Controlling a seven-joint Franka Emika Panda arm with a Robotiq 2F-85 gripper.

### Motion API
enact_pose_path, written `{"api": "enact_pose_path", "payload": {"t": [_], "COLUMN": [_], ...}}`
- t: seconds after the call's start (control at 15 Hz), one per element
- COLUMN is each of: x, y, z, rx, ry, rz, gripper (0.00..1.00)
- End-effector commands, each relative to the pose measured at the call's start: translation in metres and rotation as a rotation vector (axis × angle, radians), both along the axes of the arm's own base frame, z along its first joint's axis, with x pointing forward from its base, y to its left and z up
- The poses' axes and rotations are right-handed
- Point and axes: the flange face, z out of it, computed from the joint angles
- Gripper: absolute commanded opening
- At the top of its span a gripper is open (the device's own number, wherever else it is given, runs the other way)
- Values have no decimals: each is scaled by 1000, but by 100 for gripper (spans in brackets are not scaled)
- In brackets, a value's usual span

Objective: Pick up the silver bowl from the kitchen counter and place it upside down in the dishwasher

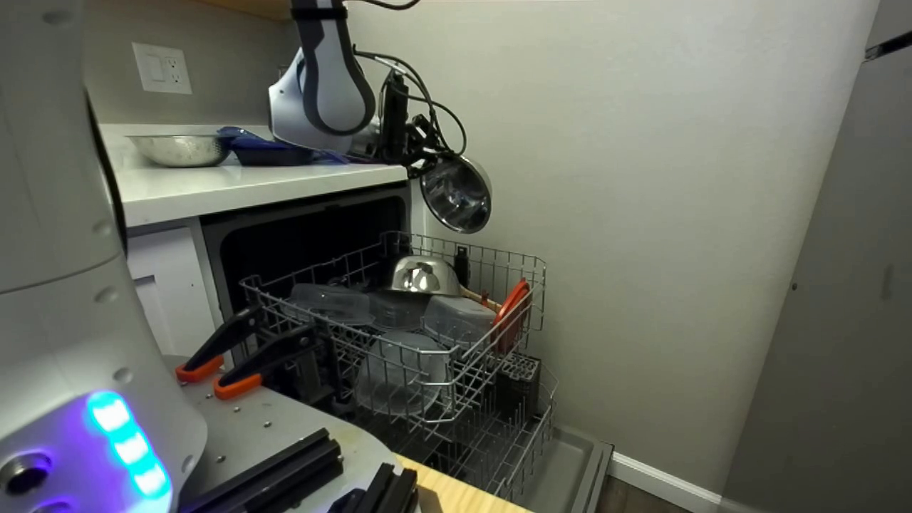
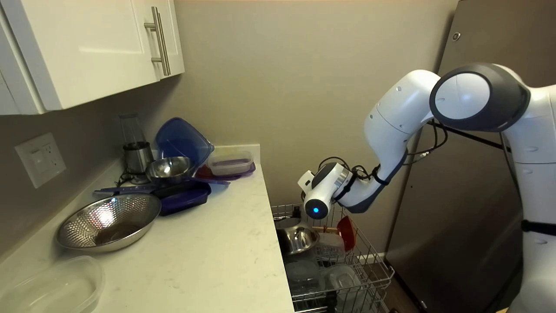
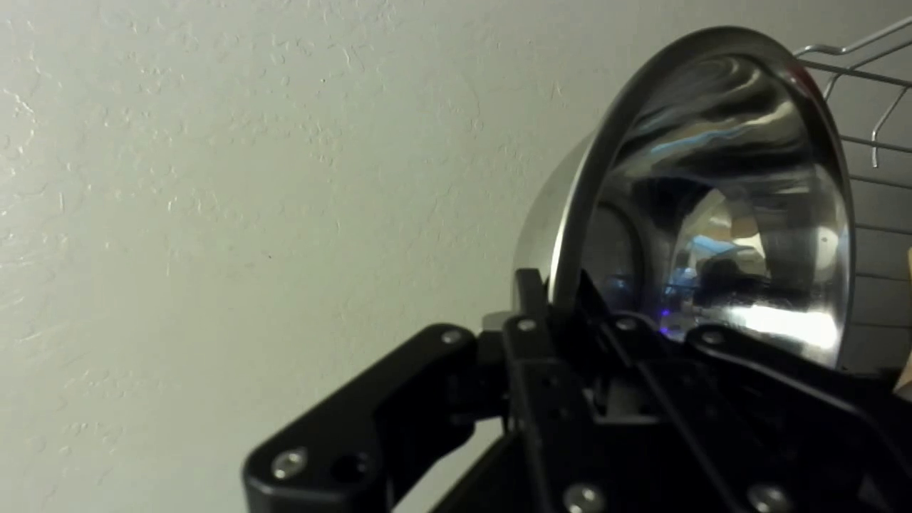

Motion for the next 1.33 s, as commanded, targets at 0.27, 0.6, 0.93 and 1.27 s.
{"api": "enact_pose_path", "payload": {"t": [0.27,0.6,0.93,1.27], "x": [-32,-42,-50,-66], "y": [42,41,26,8], "z": [-59,-84,-94,-104], "rx": [20,18,27,-16], "ry": [-97,-109,-94,-56], "rz": [-45,-57,2,39], "gripper": [3,3,3,3]}}
